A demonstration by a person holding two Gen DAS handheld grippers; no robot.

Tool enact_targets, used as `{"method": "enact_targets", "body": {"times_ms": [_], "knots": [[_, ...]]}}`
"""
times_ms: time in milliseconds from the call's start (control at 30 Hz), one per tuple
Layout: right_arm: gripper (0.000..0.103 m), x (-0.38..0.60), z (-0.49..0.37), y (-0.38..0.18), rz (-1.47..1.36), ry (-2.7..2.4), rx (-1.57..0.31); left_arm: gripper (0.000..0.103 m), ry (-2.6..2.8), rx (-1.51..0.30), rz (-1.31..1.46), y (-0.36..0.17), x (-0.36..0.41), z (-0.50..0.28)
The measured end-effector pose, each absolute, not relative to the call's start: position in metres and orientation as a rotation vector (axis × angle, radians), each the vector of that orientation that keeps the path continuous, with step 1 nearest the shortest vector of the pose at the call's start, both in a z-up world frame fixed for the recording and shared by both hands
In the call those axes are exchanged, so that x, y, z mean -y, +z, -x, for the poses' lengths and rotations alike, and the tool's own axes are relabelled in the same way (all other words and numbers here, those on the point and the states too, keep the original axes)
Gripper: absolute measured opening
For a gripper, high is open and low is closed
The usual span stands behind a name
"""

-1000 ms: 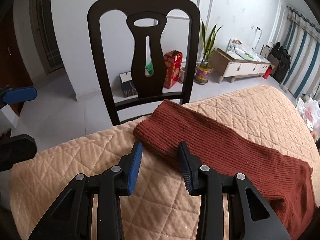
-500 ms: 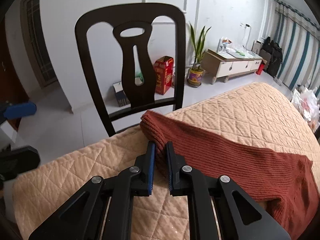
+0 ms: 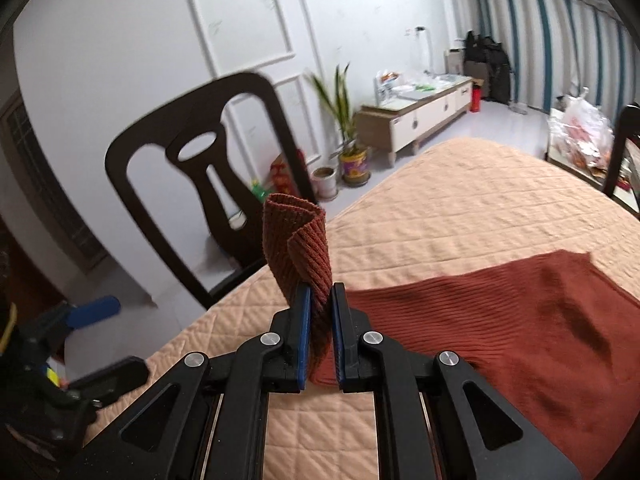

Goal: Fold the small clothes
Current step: 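Lift the held cuff with the right gripper and carry it across the body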

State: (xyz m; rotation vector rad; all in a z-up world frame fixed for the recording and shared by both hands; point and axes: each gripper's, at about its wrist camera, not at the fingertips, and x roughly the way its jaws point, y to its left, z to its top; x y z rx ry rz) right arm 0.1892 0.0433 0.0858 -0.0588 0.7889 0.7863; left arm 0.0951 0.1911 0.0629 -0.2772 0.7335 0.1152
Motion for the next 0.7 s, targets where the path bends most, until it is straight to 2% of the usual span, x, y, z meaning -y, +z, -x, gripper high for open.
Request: {"method": "enact_targets", "body": {"times_ms": [700], "knots": [[0.010, 0.078, -0.222, 0.091, -0.171, 0.512, -0.711, 0.103, 0.047, -0.773, 0.230, 0.056, -0.128, -0.178]]}}
